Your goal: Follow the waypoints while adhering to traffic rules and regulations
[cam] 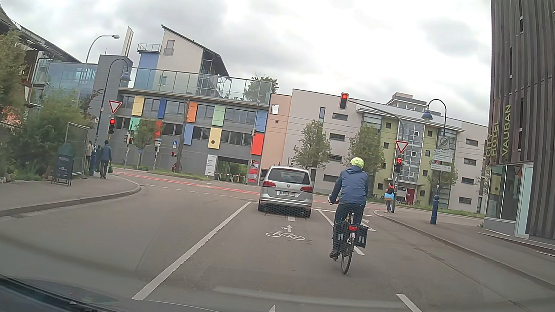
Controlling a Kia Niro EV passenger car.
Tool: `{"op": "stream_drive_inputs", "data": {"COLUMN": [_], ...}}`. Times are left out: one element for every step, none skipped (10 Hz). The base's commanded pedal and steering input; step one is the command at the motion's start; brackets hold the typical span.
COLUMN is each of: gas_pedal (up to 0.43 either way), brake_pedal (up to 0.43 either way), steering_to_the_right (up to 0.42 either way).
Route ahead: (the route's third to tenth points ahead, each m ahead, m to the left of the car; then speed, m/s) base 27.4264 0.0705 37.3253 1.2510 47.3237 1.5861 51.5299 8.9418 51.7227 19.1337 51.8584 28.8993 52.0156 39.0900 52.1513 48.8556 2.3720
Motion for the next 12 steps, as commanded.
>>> {"op": "stream_drive_inputs", "data": {"gas_pedal": [0.000,0.000,0.000,0.000,0.000,0.000,0.000,0.000,0.000,0.000,0.000,0.000], "brake_pedal": [0.000,0.000,0.000,0.000,0.000,0.000,0.000,0.000,0.000,0.006,0.012,0.030], "steering_to_the_right": [0.004,0.004,0.004,0.004,0.003,0.003,0.002,0.002,0.001,0.001,0.001,0.001]}}
